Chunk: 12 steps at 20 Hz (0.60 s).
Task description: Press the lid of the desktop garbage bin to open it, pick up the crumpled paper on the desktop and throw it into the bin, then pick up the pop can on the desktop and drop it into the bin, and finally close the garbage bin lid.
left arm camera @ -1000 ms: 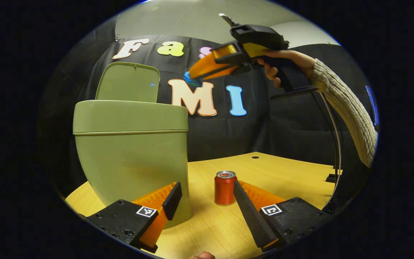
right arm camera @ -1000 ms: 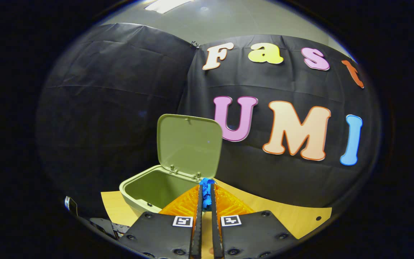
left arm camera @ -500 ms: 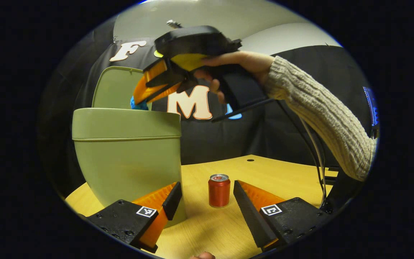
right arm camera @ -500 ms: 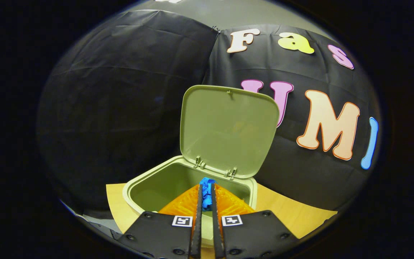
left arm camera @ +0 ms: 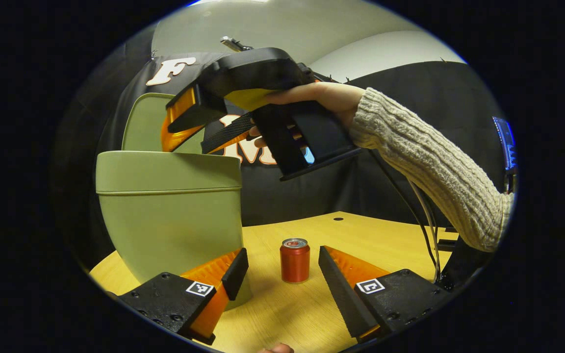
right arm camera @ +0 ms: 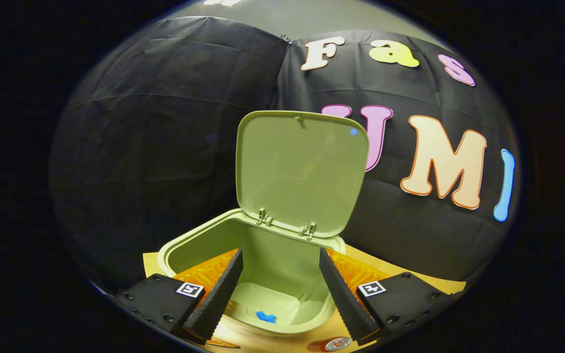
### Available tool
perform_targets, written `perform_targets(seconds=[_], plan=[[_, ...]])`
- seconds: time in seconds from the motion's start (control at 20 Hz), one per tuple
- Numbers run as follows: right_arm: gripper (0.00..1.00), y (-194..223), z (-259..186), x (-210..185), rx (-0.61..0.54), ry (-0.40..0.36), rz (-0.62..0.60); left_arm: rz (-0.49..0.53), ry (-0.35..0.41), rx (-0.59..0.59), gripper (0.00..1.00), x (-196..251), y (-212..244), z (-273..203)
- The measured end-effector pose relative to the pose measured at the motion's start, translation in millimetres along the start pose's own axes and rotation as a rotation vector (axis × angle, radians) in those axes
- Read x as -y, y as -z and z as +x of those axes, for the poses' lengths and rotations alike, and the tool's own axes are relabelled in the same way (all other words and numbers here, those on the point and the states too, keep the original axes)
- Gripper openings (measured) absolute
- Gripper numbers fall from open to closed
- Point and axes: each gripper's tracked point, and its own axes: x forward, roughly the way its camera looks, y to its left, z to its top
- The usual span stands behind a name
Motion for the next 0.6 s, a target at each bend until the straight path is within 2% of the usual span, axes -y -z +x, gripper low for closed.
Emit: perform_targets(seconds=[0.35,0.4,0.5,0.55,0.6], plan=[[0.98,14.9,-67.1,70.1,0.079,0.141,0.030,-0.025,0.023,-0.039,0.90,7.1,14.8,6.7],[0.98,19.1,-80.0,79.0,0.088,0.159,0.033,-0.031,0.028,-0.048,0.87,9.4,17.3,8.4],[1.00,27.7,-107.4,91.9,0.117,0.188,0.041,-0.047,0.041,-0.066,0.90,14.2,24.1,11.1],[0.98,33.4,-121.7,97.3,0.131,0.202,0.047,-0.050,0.049,-0.074,0.87,17.9,27.1,13.2],[0.98,39.3,-135.3,102.8,0.142,0.215,0.051,-0.050,0.053,-0.082,0.90,20.7,30.4,14.5]])
